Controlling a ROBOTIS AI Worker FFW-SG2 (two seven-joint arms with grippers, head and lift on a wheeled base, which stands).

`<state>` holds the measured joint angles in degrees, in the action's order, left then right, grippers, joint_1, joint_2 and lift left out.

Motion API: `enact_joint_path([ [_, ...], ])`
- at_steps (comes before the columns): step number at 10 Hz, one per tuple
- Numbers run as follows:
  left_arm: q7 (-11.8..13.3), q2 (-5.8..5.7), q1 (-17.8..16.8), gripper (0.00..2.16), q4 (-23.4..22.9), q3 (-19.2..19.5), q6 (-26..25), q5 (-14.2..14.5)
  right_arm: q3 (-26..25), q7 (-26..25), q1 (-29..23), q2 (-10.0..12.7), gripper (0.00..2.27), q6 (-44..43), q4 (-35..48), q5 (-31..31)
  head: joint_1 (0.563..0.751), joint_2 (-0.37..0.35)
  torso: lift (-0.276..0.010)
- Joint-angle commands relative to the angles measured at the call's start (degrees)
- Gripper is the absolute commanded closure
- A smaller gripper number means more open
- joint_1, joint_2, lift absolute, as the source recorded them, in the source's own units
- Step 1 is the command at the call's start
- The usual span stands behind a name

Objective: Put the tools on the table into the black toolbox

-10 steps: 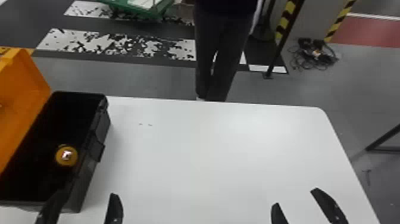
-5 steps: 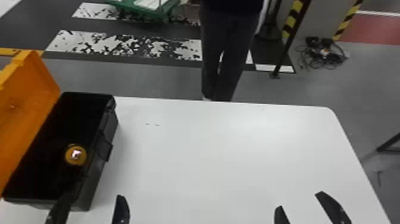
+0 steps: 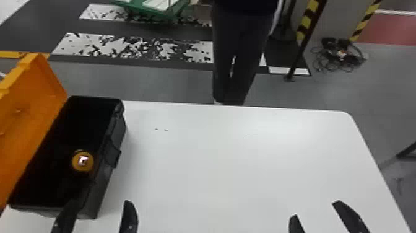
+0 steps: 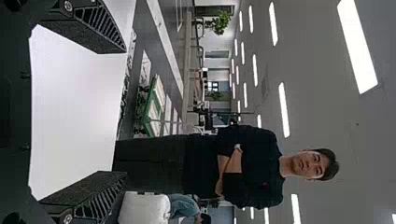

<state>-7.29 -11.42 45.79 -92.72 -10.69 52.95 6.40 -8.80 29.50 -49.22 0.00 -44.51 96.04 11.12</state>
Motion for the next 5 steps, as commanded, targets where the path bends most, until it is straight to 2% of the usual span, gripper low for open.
enact_joint_path([
  [1,-0.53,-0.01,-0.08,0.04,-0.01,0.05,0.00,0.01,-0.08,-0.23,0.09,0.05,0.08,0.00,-0.15,-0.14,0.695,-0.054,-0.039],
  [5,-0.44,-0.10,-0.52,0.04,0.08,-0.04,-0.53,0.28,-0.08,-0.76,0.09,0.05,0.08,0.00,-0.24,-0.14,0.695,-0.052,-0.039],
])
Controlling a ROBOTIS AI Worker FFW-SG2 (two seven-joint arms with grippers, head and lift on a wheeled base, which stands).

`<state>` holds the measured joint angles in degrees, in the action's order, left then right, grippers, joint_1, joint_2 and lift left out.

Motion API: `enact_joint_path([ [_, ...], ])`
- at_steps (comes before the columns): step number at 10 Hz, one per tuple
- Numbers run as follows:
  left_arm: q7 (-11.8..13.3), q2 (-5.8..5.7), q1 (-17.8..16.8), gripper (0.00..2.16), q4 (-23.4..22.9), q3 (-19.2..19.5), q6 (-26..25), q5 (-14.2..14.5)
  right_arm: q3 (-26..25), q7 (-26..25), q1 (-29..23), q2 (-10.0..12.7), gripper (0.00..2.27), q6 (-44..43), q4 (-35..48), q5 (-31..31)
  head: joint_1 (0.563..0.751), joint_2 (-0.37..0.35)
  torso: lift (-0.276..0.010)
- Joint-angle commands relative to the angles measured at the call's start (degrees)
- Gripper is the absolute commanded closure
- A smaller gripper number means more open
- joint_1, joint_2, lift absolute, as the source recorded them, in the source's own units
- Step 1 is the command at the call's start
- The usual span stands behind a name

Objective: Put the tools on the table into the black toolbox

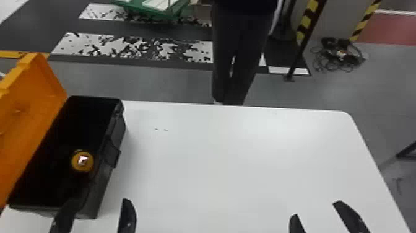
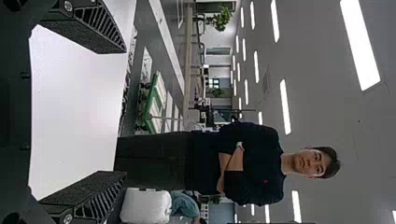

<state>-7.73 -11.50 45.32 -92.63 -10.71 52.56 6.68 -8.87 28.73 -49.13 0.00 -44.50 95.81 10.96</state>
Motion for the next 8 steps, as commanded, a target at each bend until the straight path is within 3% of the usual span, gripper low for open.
enact_joint_path([
  [1,0.00,-0.10,-0.06,0.04,0.00,-0.01,-0.14,0.00,0.08,-0.51,-0.01,0.05,0.08,-0.01,-0.01,-0.06,0.695,-0.054,-0.039],
  [8,0.00,-0.10,0.03,0.04,0.17,-0.28,-0.14,-0.26,-1.42,-0.69,-0.09,0.05,0.08,-1.24,-0.80,1.44,0.695,-0.081,-0.039],
])
